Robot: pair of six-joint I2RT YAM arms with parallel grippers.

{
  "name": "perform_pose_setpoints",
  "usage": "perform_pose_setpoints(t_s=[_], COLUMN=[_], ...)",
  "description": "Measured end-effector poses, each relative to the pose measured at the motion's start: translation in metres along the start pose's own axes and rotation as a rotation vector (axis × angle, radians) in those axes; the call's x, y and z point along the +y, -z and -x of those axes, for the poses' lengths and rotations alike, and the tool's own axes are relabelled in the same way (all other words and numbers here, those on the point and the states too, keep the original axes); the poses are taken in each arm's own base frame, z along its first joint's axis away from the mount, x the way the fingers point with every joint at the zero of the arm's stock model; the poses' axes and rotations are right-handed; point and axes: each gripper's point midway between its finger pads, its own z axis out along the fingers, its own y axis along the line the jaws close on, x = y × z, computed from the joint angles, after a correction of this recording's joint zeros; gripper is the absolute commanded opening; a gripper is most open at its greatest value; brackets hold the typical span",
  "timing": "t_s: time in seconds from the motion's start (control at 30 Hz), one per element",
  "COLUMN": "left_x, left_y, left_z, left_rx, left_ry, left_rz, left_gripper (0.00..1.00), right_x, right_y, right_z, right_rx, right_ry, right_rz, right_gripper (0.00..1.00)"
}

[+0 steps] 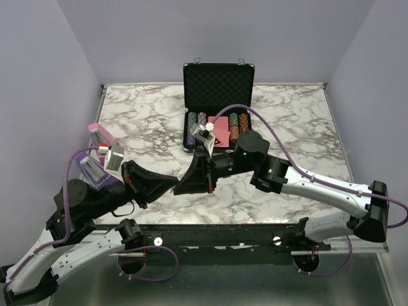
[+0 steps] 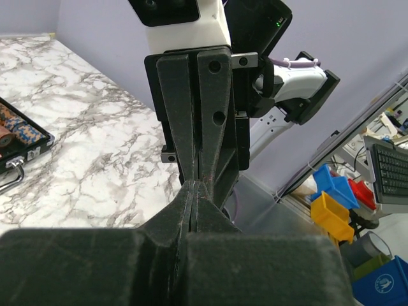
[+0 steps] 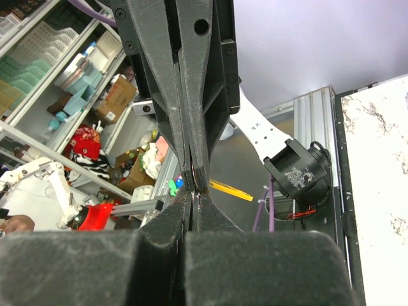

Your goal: Remove the keys from the keyring

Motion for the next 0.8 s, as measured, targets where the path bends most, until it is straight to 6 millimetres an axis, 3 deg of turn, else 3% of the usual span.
perform_pose_setpoints(t_s=[0.8], left_x=[-0.014], left_y=[-0.003], left_z=[0.006], left_rx=[-0.065], left_ry=[0.051], left_rz=[-0.093], left_gripper=[0.00], right_x=[0.012], right_y=[0.006], right_z=[0.011], right_rx=[-0.042], right_ry=[0.029], right_rz=[-0.007], right_gripper=[0.01])
